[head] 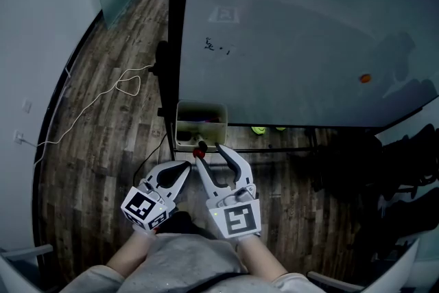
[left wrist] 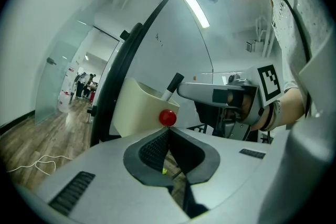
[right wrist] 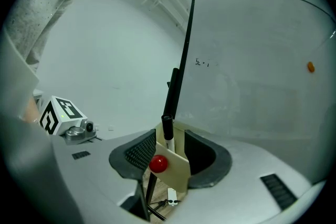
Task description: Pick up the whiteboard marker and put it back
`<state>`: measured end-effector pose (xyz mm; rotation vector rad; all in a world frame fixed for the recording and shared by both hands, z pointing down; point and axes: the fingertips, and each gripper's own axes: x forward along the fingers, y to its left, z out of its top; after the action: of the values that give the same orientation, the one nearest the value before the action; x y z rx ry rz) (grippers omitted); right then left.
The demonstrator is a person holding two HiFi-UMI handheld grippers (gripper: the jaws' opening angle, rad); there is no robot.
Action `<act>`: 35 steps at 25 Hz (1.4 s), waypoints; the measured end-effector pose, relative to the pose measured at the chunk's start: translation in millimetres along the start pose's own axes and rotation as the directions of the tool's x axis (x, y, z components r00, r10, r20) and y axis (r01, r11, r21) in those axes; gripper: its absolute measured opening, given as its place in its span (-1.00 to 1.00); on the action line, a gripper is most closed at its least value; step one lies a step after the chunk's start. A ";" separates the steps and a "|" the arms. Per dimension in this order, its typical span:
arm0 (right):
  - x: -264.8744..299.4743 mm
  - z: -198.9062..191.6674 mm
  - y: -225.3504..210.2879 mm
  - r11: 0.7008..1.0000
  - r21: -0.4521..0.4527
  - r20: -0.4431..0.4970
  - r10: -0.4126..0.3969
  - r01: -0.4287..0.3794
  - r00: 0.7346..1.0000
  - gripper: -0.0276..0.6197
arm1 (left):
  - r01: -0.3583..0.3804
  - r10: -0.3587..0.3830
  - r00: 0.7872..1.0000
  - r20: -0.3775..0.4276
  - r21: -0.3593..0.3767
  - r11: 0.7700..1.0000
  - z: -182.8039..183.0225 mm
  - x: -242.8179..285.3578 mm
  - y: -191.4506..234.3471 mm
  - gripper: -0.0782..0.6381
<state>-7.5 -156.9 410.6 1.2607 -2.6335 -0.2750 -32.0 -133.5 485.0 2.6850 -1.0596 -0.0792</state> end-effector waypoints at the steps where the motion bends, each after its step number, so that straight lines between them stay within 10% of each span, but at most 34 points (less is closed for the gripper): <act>1: -1.4 -1.2 0.9 1.000 -0.006 -0.009 0.001 -0.001 1.000 -0.36 | -0.001 0.001 1.000 -0.001 -0.001 1.000 0.0 -0.3 -0.8 -0.74; 12: -16.7 -7.4 10.9 0.999 -0.038 -0.058 0.019 -0.021 0.998 -0.80 | 0.022 -0.022 1.000 -0.007 0.002 1.000 -2.2 1.6 -15.5 -0.74; 35: -44.9 -22.9 9.7 1.000 -0.022 -0.100 0.008 -0.010 0.995 -0.85 | 0.098 -0.098 0.995 -0.018 0.010 0.995 -4.8 22.4 -47.8 -0.74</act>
<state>18.8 -117.5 430.3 1.2228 -2.5448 -0.2329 16.9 -114.0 478.4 2.7419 -0.9252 -0.0676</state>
